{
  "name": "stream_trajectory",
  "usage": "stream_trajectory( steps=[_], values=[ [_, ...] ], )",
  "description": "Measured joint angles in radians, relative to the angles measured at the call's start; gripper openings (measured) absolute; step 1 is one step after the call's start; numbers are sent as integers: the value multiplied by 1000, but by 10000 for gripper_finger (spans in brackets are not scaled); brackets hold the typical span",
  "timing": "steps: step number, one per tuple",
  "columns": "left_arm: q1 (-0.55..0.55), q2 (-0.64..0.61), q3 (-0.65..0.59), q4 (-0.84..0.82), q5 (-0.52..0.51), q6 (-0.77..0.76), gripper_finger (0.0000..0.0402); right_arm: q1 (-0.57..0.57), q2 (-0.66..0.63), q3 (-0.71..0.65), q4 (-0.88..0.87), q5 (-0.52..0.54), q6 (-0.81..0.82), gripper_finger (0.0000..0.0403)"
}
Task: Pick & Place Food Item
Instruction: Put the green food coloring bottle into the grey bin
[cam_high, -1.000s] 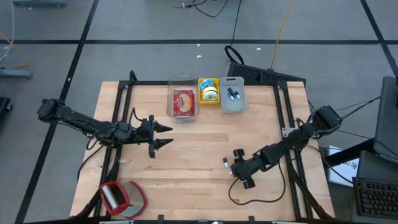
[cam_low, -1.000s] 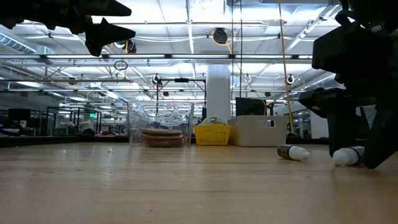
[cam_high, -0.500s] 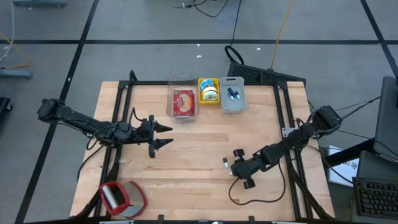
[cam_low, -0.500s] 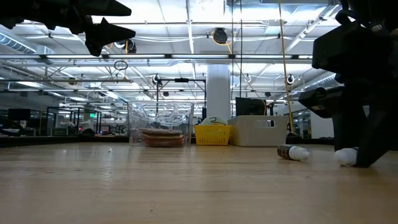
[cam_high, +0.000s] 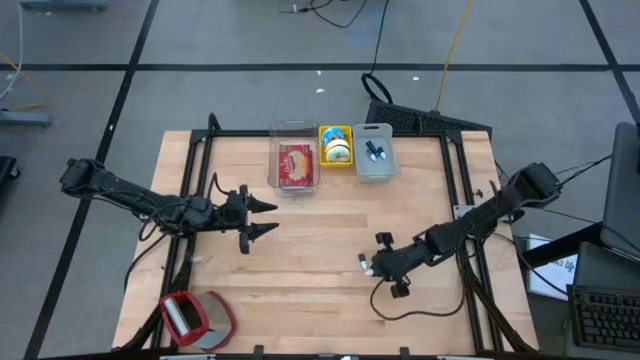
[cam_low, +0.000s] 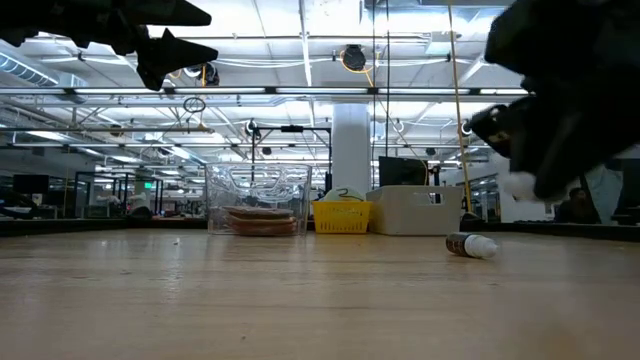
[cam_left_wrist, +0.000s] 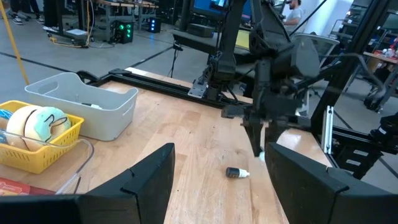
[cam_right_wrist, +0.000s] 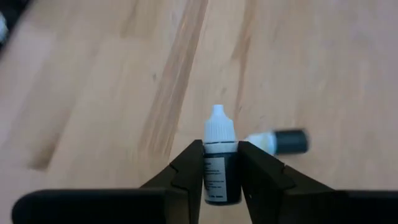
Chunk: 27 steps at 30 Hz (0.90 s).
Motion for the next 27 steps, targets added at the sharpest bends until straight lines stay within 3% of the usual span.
stream_trajectory(
  steps=[7,14,23,27],
  values=[
    [0,0,0,0,0,0,253,-72,-140,0,1,0,0,77],
    [0,0,0,0,0,0,253,-217,-251,0,3,3,31,76],
    [0,0,0,0,0,0,253,-472,-272,0,15,3,24,77],
    [0,0,0,0,0,0,253,-597,-272,0,100,0,23,72]
  ],
)
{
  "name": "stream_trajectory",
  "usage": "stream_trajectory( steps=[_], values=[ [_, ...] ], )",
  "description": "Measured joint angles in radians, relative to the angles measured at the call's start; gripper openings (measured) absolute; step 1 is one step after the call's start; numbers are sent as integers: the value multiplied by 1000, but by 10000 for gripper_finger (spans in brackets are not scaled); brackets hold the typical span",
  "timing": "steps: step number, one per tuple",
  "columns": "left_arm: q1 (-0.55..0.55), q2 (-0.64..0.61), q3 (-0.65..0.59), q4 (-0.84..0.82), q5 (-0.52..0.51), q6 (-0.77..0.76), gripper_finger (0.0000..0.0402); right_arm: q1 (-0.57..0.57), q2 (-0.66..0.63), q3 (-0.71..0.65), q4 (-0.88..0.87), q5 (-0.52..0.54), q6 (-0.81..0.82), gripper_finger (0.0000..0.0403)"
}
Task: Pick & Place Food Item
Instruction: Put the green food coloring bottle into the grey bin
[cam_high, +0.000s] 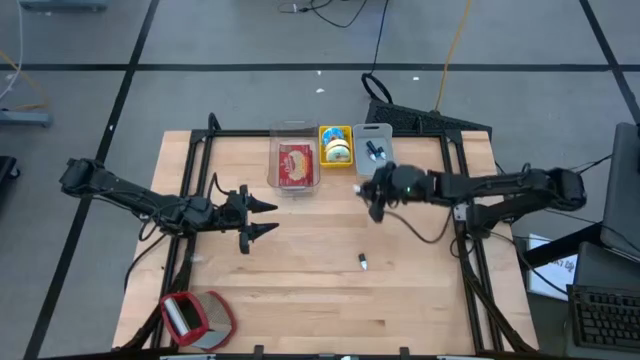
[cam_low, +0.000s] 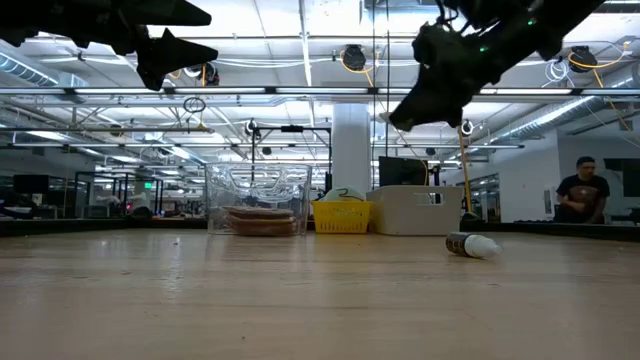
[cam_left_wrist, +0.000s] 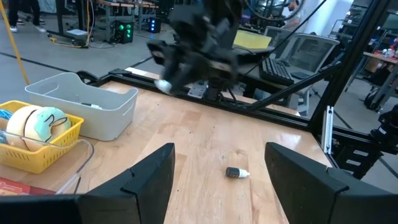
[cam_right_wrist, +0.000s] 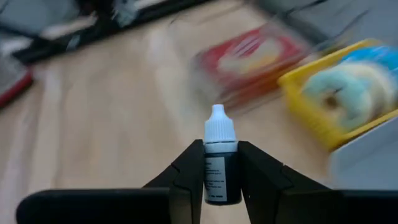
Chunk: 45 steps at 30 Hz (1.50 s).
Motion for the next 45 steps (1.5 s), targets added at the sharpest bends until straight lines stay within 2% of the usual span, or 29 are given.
stream_trajectory(
  steps=[4,10,15,27,45],
  values=[
    [0,0,0,0,0,0,253,-118,0,0,64,-3,-33,74],
    [0,0,0,0,0,0,253,-293,23,0,61,-3,-84,74],
    [0,0,0,0,0,0,253,-378,83,0,56,-4,-98,73],
    [0,0,0,0,0,0,253,-453,230,0,62,-56,-129,73],
    [0,0,0,0,0,0,253,-523,283,0,59,-54,-135,82]
  ],
)
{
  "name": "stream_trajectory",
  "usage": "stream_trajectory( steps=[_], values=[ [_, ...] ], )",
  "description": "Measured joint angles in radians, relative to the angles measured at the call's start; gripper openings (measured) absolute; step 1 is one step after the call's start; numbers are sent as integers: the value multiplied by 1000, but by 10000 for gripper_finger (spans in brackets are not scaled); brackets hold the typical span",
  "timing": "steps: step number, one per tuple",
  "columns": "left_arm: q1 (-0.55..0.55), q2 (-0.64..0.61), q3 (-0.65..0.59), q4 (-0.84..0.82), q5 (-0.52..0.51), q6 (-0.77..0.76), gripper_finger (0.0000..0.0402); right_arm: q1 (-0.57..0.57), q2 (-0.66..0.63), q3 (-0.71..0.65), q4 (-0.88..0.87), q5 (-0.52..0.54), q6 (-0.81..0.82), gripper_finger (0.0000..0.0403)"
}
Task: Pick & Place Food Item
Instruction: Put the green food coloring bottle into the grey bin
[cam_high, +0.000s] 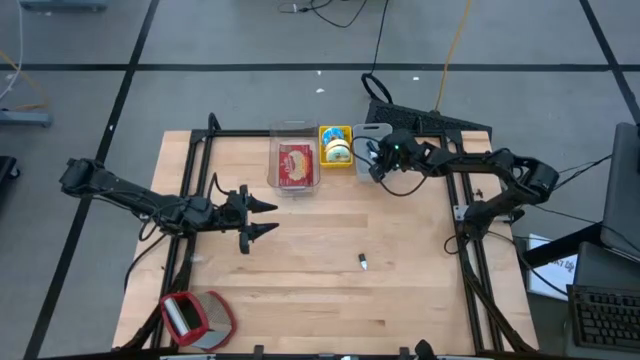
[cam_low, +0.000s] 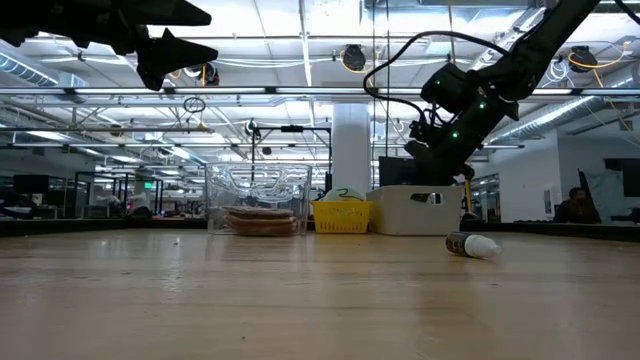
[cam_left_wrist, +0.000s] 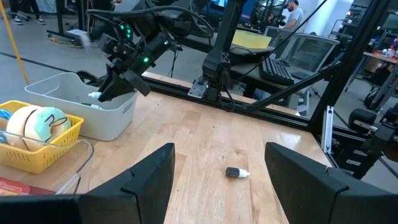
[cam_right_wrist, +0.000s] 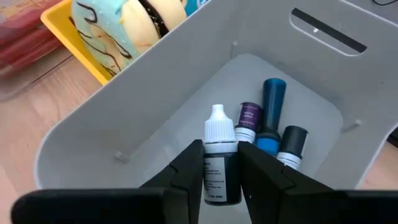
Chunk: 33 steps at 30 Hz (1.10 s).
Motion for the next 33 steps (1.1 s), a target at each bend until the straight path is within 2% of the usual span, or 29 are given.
stream_trajectory(
  steps=[33],
  values=[
    [0,0,0,0,0,0,253,-1,0,0,2,1,-11,91]
  ],
)
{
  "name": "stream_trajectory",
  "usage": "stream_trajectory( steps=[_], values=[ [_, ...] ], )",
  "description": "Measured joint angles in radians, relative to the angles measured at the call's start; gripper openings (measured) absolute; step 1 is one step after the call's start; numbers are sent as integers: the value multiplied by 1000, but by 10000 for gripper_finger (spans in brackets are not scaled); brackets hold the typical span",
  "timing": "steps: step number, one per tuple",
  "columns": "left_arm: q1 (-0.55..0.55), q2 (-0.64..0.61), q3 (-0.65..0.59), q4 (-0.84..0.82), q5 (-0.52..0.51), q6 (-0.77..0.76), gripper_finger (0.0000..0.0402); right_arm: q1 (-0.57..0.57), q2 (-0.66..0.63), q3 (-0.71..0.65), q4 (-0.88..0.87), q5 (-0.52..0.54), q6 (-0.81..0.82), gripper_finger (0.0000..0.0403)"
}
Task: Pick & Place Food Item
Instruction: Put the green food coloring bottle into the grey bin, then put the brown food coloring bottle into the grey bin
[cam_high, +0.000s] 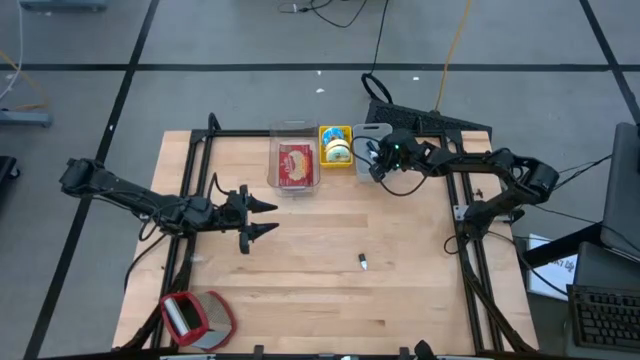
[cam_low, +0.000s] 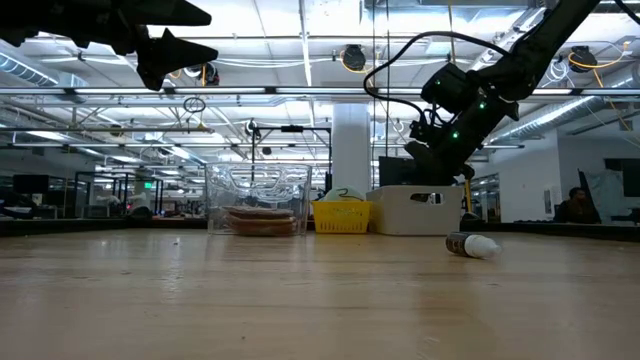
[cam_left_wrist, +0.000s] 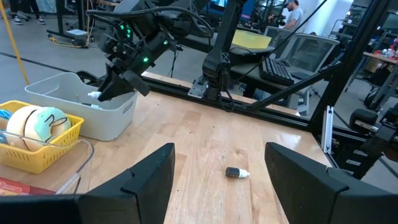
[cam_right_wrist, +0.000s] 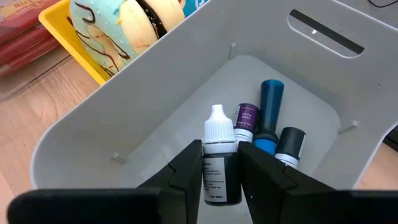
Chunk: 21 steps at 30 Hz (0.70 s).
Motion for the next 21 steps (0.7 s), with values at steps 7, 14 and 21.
stream_trajectory(
  steps=[7,14,21],
  values=[
    [0,0,0,0,0,0,253,0,0,0,0,-2,0,100],
    [0,0,0,0,0,0,253,0,0,0,0,-2,0,141],
    [0,0,0,0,0,0,253,5,0,0,8,-3,0,167]
  ],
)
